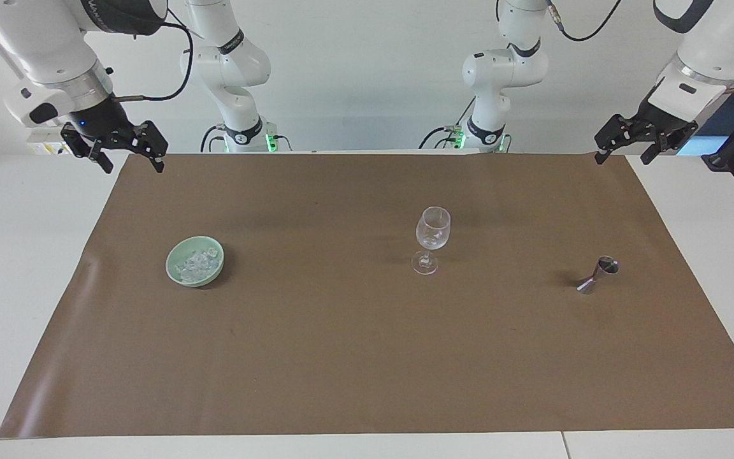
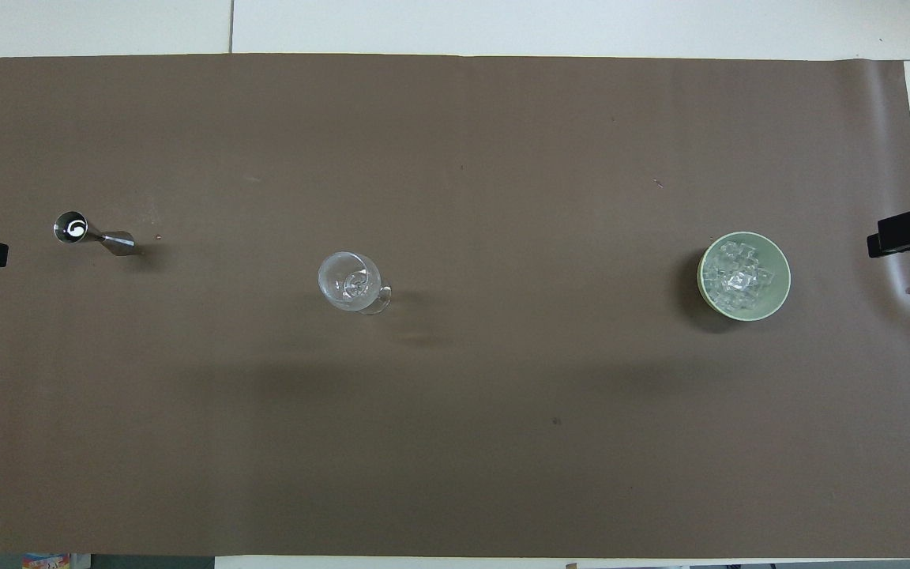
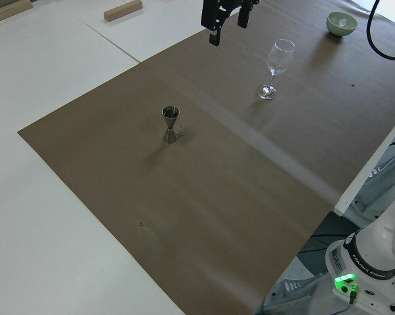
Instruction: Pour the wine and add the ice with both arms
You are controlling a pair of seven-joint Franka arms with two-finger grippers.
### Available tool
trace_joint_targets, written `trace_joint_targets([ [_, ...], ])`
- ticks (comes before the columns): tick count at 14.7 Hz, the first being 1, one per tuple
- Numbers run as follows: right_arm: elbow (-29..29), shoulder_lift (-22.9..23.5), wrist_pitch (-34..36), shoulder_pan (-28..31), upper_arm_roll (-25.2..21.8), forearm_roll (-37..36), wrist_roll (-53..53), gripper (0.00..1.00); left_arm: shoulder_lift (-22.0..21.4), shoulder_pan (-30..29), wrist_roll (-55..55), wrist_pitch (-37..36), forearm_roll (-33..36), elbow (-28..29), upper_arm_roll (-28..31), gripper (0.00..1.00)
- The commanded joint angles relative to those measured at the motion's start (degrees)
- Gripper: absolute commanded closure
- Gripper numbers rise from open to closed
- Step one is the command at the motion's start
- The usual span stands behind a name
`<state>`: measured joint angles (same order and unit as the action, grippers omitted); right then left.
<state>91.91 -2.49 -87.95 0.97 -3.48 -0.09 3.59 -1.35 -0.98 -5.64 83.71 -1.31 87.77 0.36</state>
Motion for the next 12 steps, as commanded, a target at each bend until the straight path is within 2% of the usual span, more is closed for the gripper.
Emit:
trace_joint_targets([
  [1, 0.4, -0.3, 0.1, 1.0, 0.5, 0.9, 0.4, 0.00, -0.2, -0.3, -1.0, 0.2, -0.5, 0.4, 0.3, 0.00],
  [6, 0.5, -0.3, 0.2, 0.6, 0.5, 0.9, 0.6, 0.00, -0.3, 0.3, -1.0, -0.5, -0.5, 0.6, 0.3, 0.00],
  [12, 0.5, -0.3, 0.2, 0.7, 0.5, 0.9, 0.6, 0.00, -1.9, 0.5, -1.1, 0.4, -0.5, 3.6, 0.2, 0.00],
])
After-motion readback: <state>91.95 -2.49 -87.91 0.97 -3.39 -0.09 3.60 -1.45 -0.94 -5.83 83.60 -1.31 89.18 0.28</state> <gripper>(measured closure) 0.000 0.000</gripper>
